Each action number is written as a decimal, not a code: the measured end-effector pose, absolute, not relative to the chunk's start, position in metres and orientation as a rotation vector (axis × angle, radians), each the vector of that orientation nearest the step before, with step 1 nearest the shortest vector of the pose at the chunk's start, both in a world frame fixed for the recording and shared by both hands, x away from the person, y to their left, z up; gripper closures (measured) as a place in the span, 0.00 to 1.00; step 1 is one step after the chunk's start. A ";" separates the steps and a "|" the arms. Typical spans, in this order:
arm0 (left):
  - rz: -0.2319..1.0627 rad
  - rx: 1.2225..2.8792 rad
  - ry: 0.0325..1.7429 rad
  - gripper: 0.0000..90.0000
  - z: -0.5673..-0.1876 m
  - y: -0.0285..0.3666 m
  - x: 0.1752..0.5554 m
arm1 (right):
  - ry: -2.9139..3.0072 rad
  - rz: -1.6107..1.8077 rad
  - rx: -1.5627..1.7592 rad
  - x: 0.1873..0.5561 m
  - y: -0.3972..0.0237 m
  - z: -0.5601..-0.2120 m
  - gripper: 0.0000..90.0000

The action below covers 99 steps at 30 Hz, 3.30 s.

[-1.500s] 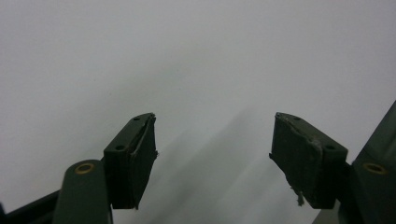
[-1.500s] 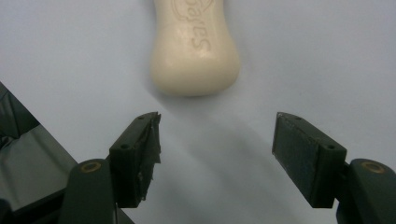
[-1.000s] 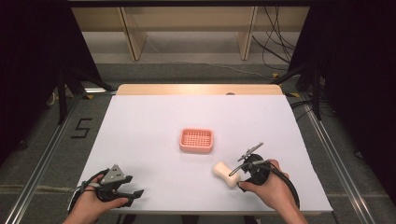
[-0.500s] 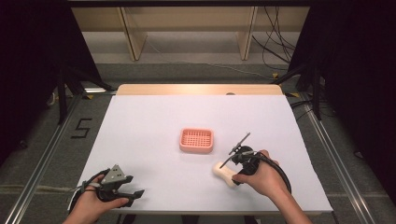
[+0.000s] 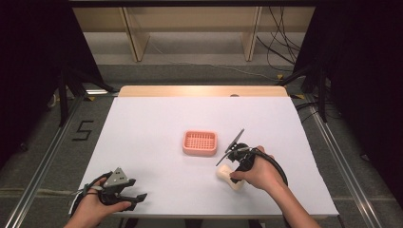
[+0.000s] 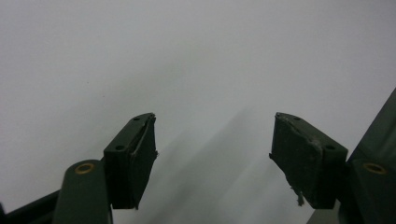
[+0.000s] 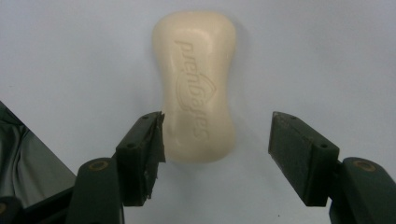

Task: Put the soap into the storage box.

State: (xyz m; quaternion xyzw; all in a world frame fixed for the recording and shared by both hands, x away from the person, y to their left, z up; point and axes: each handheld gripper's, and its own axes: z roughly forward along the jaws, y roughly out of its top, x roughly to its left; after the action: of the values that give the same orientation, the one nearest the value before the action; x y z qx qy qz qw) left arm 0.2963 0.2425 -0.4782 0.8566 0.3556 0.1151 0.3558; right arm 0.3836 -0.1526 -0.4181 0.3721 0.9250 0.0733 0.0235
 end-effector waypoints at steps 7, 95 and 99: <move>0.297 2.215 0.916 0.34 -0.478 0.243 0.297 | 2.867 0.173 1.159 0.390 -0.148 -0.422 0.40; 0.322 2.228 0.879 0.34 -0.477 0.243 0.299 | 2.995 0.063 1.016 0.406 -0.122 -0.440 0.55; 0.324 2.230 0.876 0.34 -0.477 0.243 0.299 | 2.997 0.056 0.999 0.406 -0.122 -0.440 0.55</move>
State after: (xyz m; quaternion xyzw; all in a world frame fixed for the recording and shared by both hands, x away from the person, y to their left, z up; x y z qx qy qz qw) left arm 0.2987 0.2433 -0.4774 0.8625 0.3389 0.1253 0.3543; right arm 0.4059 -0.1221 -0.4401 0.3161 0.9485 0.0178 -0.0092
